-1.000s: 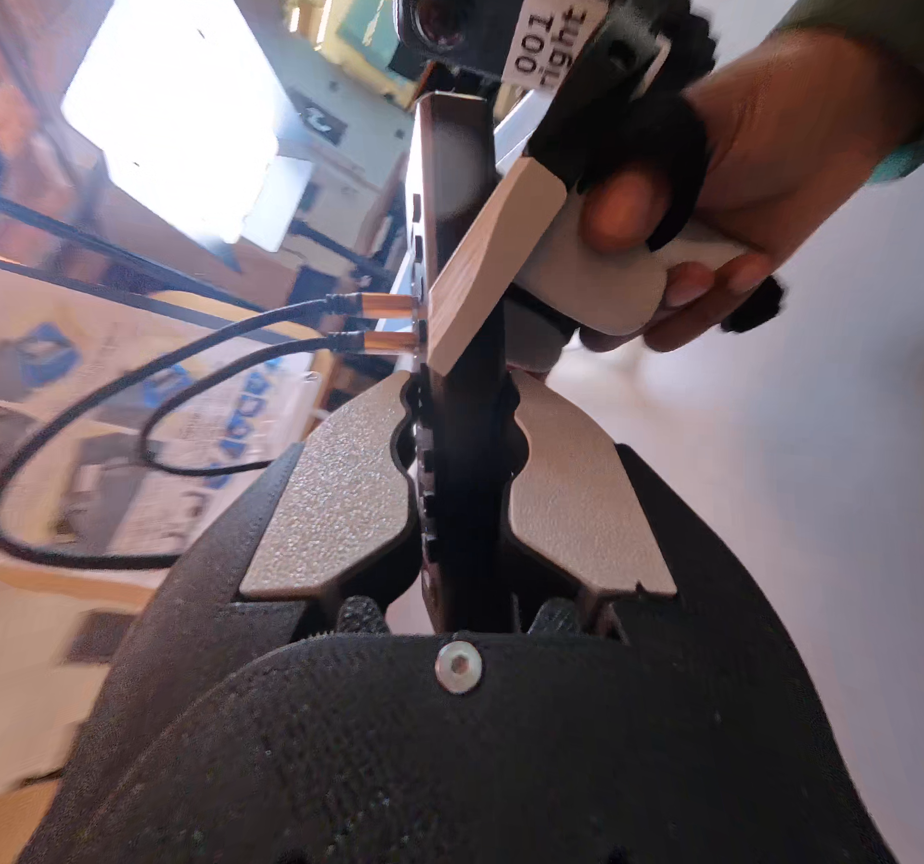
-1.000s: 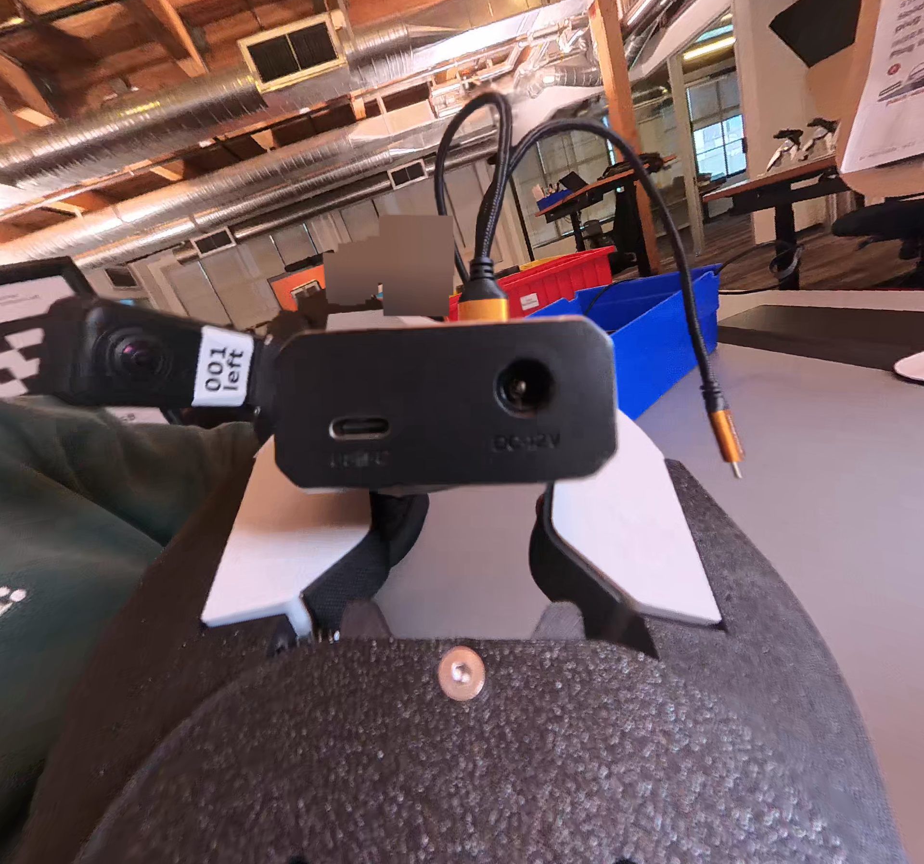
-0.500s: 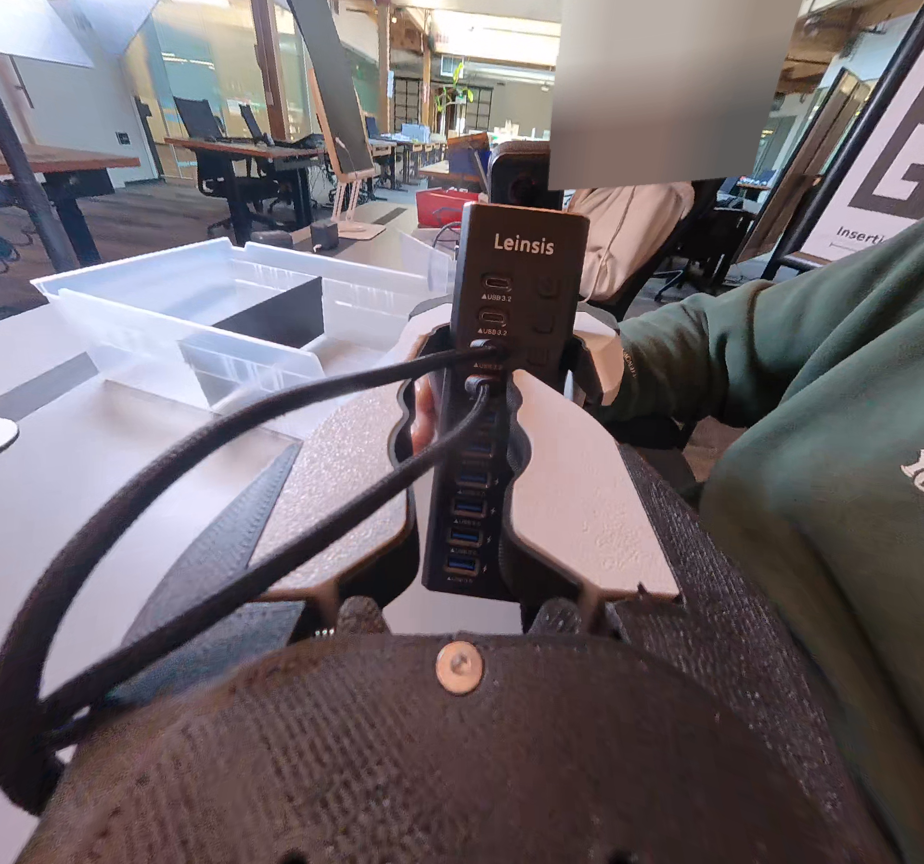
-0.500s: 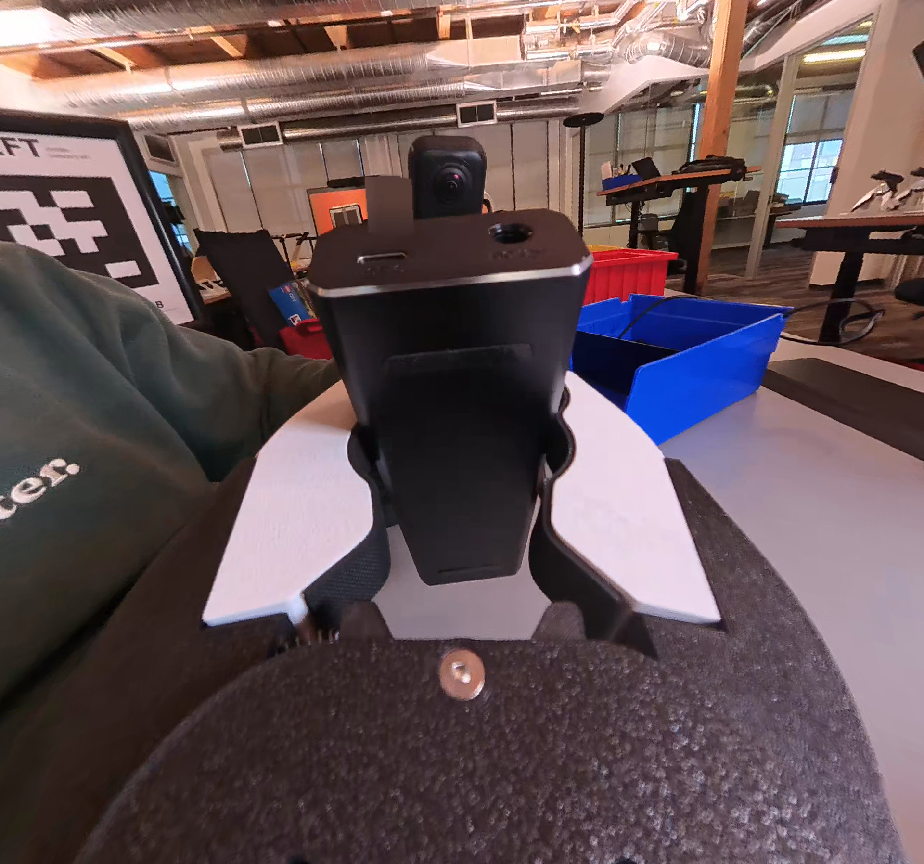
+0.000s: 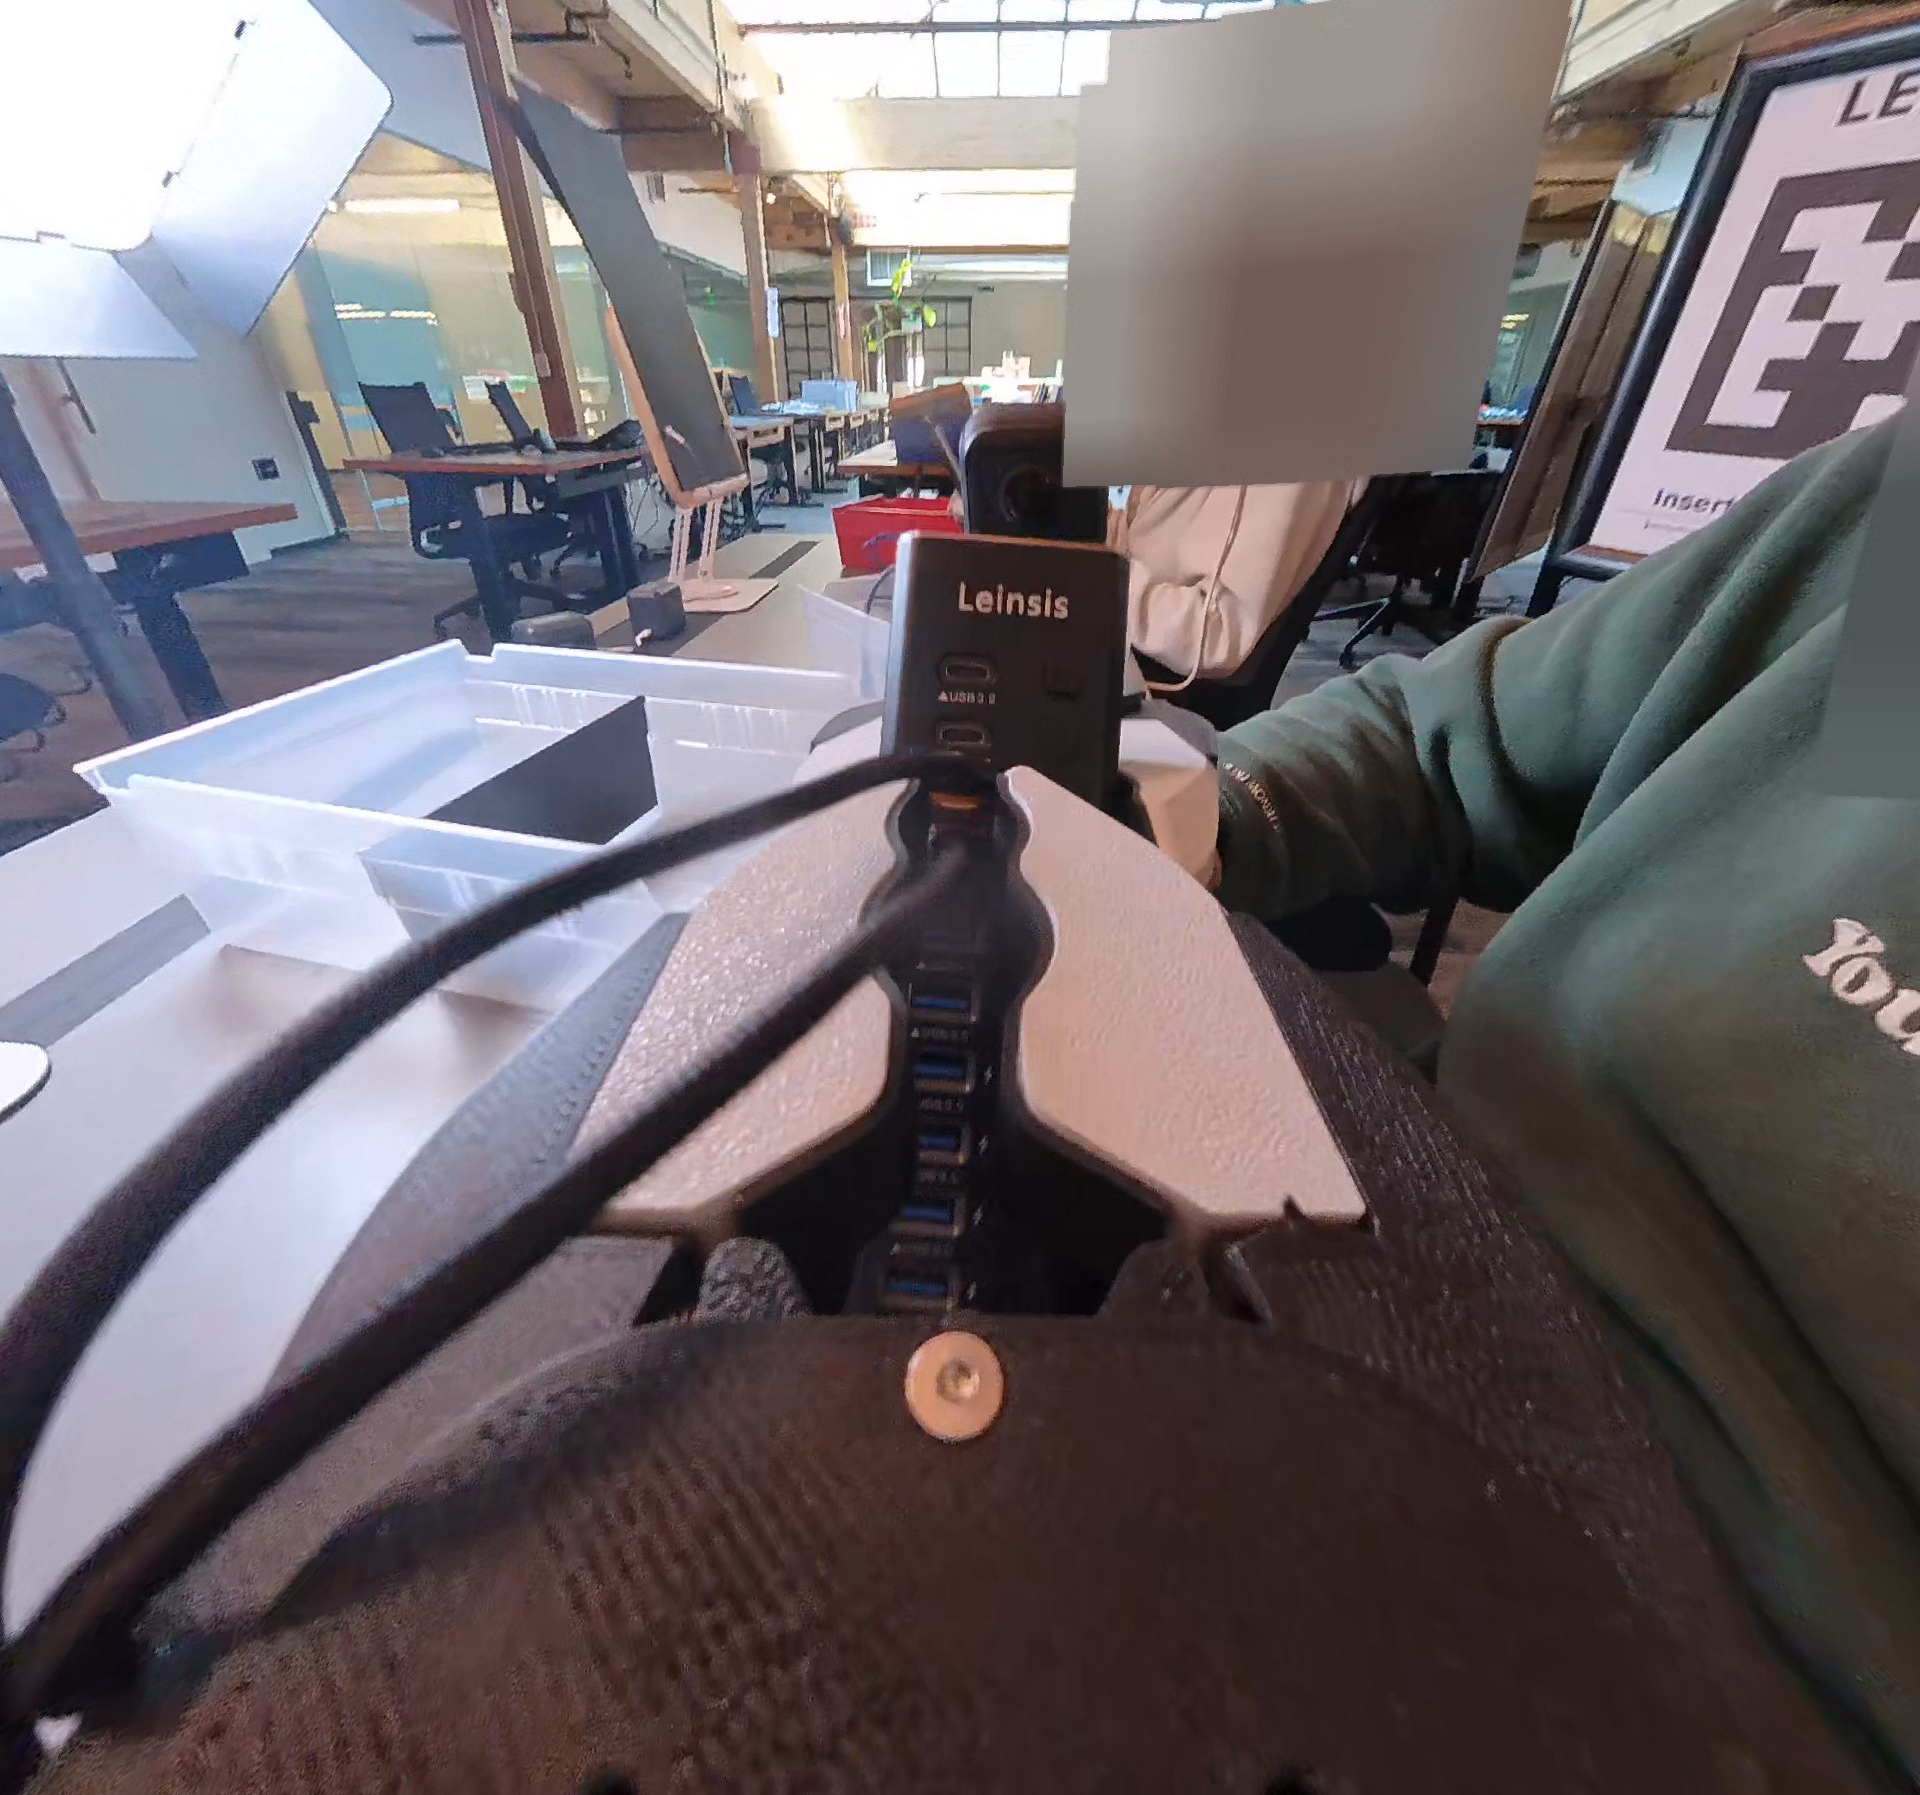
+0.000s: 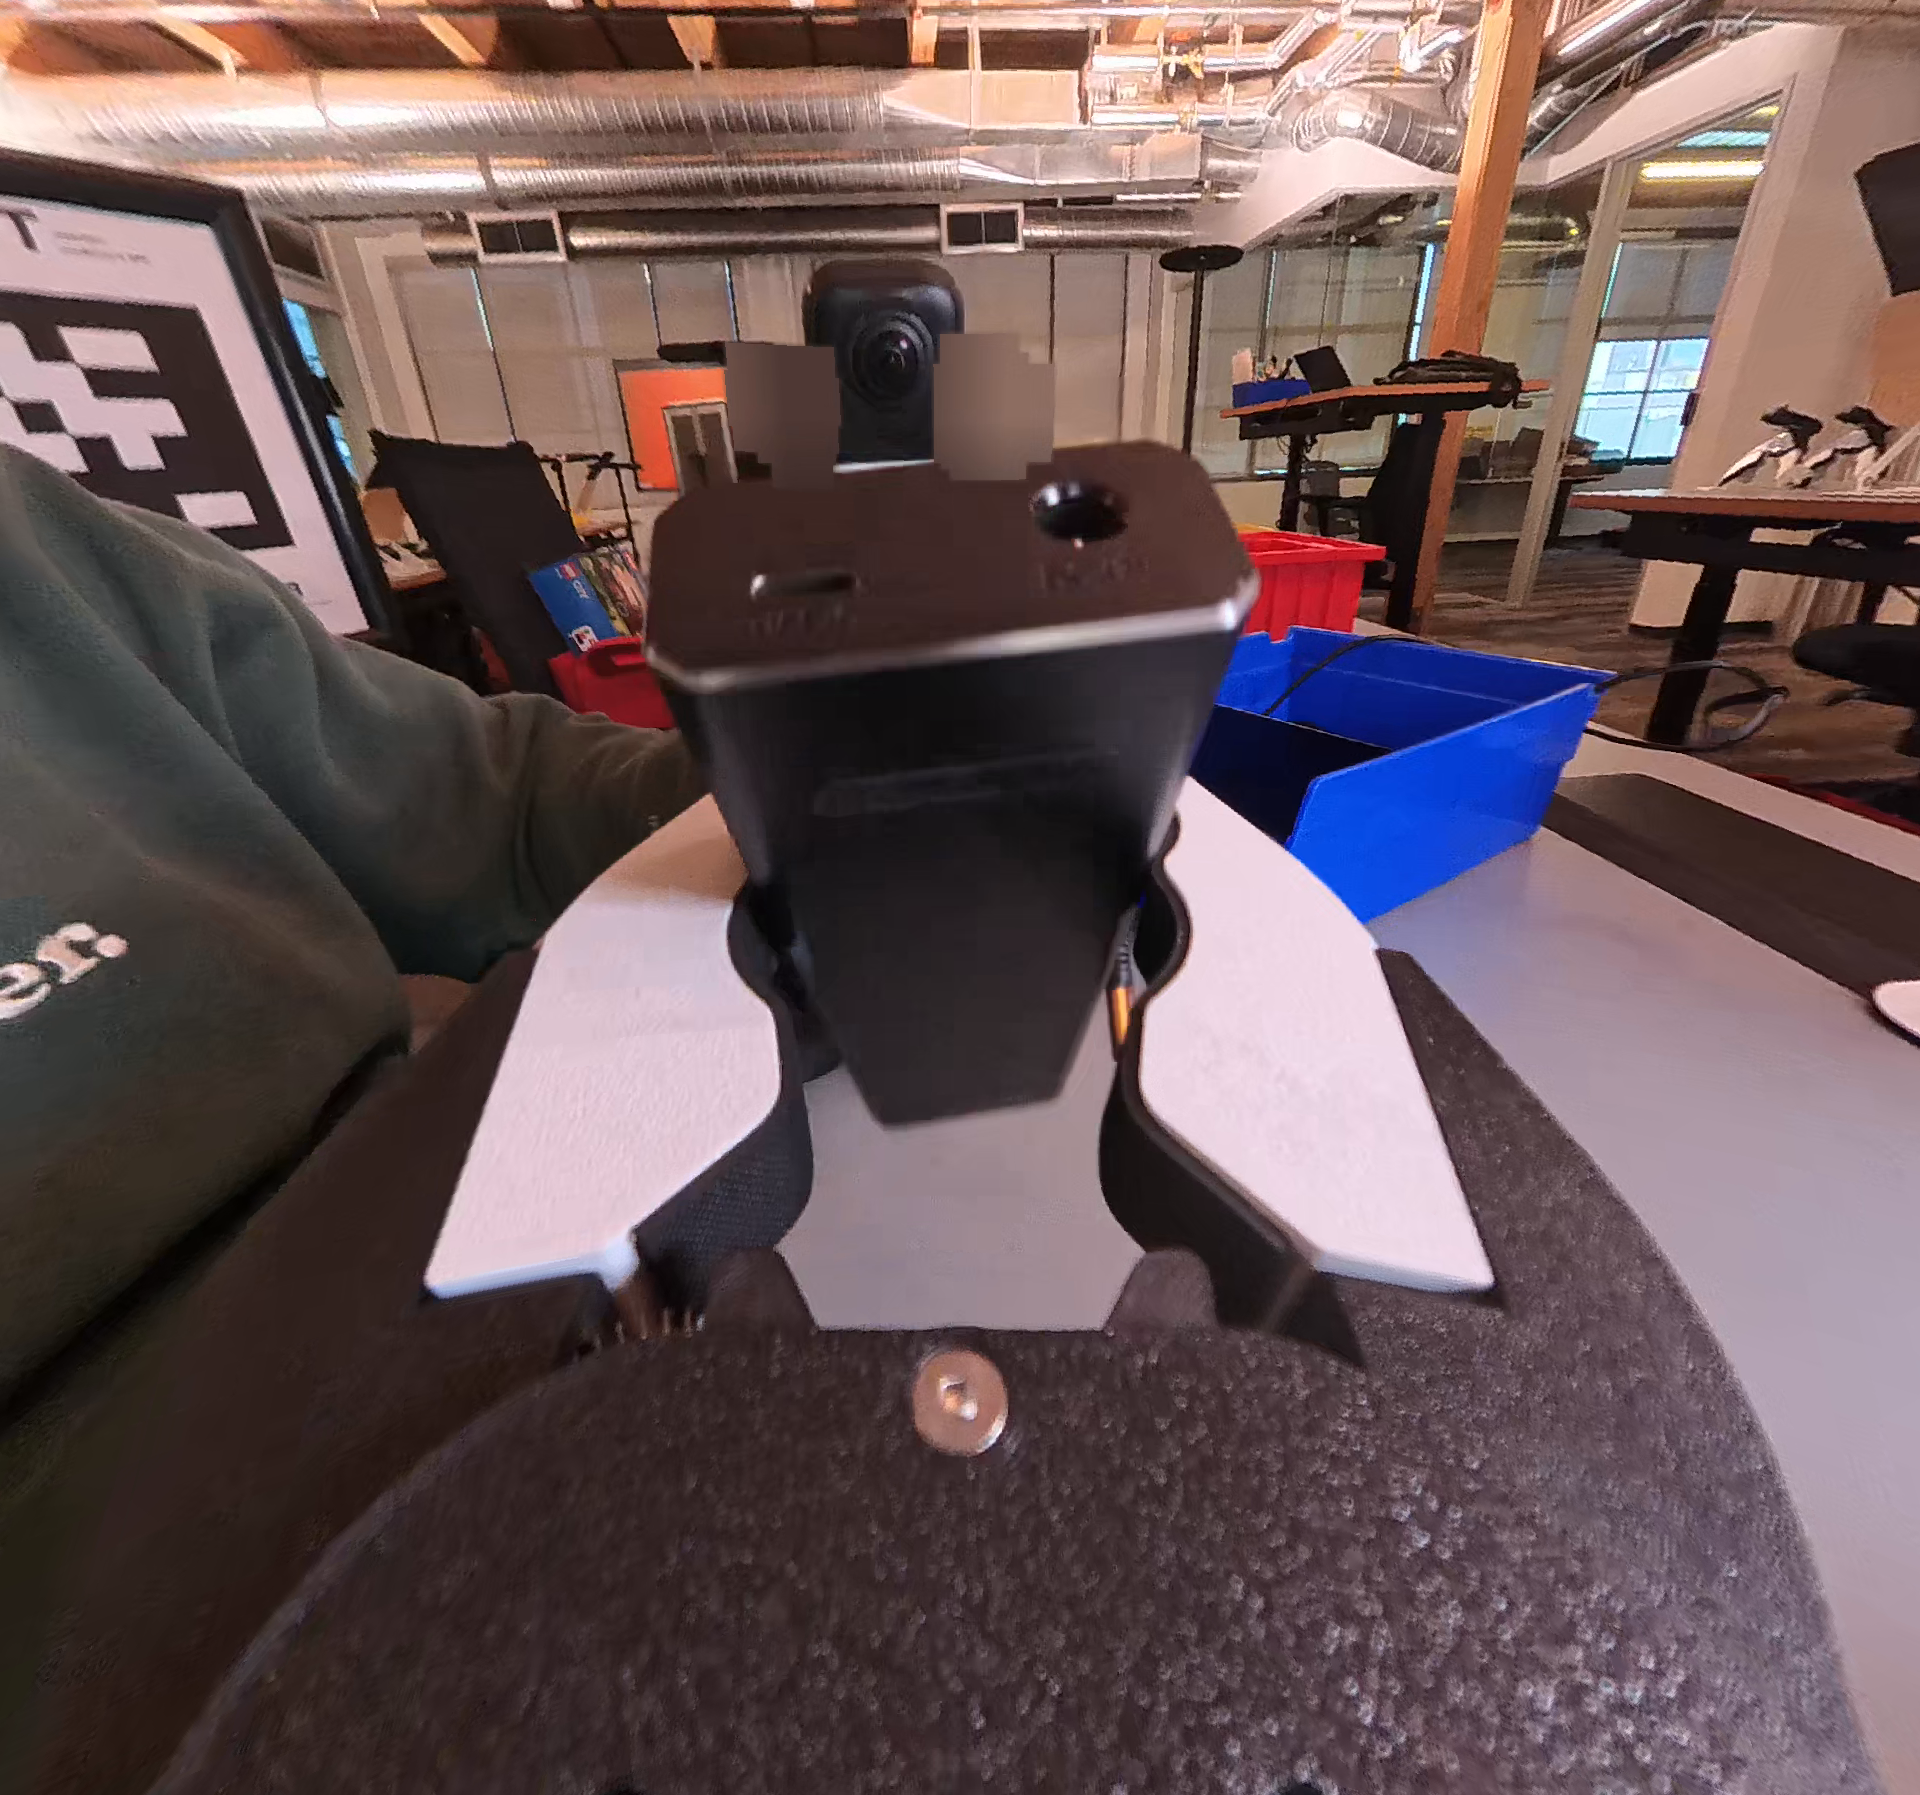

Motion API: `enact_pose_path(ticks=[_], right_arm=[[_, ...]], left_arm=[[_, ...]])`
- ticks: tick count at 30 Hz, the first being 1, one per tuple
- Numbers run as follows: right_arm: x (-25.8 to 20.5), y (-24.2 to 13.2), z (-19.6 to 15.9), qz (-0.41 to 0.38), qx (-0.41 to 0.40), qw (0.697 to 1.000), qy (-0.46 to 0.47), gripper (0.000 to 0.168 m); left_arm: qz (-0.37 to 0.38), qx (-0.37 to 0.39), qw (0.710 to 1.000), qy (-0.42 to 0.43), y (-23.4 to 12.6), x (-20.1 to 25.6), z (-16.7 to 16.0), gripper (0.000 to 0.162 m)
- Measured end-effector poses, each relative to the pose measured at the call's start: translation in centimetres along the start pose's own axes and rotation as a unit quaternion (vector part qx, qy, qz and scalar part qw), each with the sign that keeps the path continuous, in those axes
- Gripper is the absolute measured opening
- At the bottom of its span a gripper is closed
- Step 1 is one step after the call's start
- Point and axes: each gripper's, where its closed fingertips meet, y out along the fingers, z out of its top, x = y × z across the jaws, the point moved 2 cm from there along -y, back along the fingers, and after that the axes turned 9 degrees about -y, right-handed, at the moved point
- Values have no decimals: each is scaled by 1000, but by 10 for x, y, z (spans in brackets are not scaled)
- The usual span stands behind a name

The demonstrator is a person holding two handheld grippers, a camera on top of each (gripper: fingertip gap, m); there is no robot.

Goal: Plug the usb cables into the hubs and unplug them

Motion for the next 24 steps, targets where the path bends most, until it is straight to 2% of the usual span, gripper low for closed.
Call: enact_pose_path(ticks=[5, 8, 16, 18, 19, 21, 24], right_arm=[[-8, 6, 1, -4, -9, 1000, -30, 73], [-11, 12, 0, 4, -6, 999, -33, 75], [-9, 5, -4, -1, -44, 998, -43, 71], [-6, 0, -1, -2, -46, 998, -41, 71], [-5, -4, 2, -1, -46, 998, -43, 71], [-4, -10, 5, 3, -62, 996, -63, 71], [-6, -15, 4, 5, -92, 990, -105, 71]], left_arm=[[-24, 28, 999, -6, -4, 8, 10, 7], [-33, 20, 999, -18, 2, 9, 3, 6], [-47, 12, 997, -60, 1, 5, 0, 7], [-61, -28, 995, -70, -7, 7, -1, 18], [-71, -63, 993, -71, -13, 10, -3, 27], [-65, -154, 985, -39, -31, 17, -12, 32], [-42, -228, 970, 70, -61, 33, -10, 17]])
